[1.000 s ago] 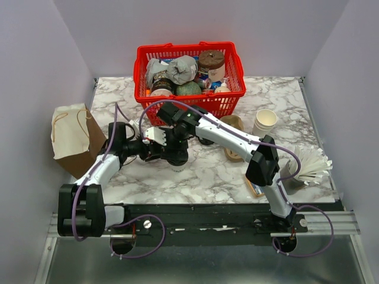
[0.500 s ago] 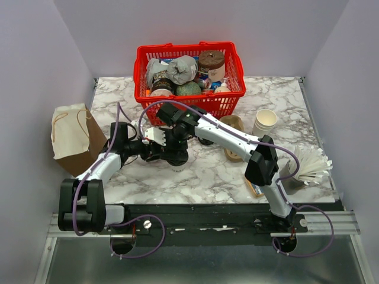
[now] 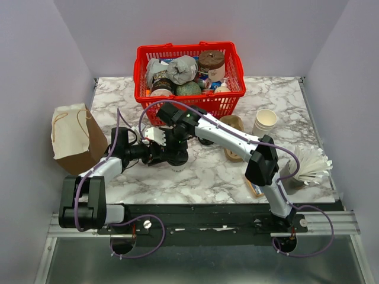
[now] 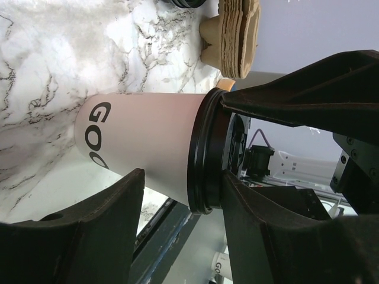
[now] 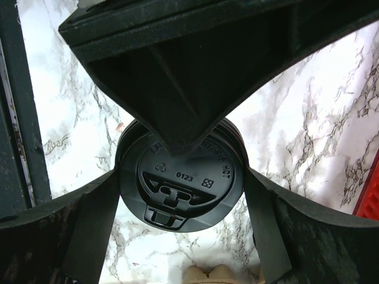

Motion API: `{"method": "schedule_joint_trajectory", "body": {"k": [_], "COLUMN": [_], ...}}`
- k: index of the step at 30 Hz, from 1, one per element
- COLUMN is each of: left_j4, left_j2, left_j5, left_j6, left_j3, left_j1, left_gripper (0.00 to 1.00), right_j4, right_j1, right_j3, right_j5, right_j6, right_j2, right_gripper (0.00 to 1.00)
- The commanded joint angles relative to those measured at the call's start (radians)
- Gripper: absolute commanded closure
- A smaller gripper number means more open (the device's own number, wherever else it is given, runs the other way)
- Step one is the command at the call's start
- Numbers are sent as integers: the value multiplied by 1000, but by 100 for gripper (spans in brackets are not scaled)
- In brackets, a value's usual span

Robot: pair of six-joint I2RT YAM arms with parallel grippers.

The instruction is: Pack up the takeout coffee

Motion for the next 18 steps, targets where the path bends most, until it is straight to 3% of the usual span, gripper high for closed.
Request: {"method": "schedule_joint_trajectory", "body": {"k": [1, 9, 14, 18], "left_j4": [80, 89, 135, 207], "left_j2": [25, 42, 37, 30], "left_j5": [-2, 4, 30, 49], "left_j6": [-42, -7, -13, -43], "left_j3": [-50, -56, -66, -97], "left_j1": [8, 9, 9, 9], "left_gripper": [39, 39, 39, 38], "right_j4": [23, 54, 64, 367], "right_j1": [-5, -118, -221, -299], "right_j3": [-62, -65, -114, -387], "right_j5": [-28, -287, -561, -785], "right_j6": [40, 165, 230, 462], "right_j2": [11, -63, -96, -213], "right_gripper": [6, 0, 0, 0]}}
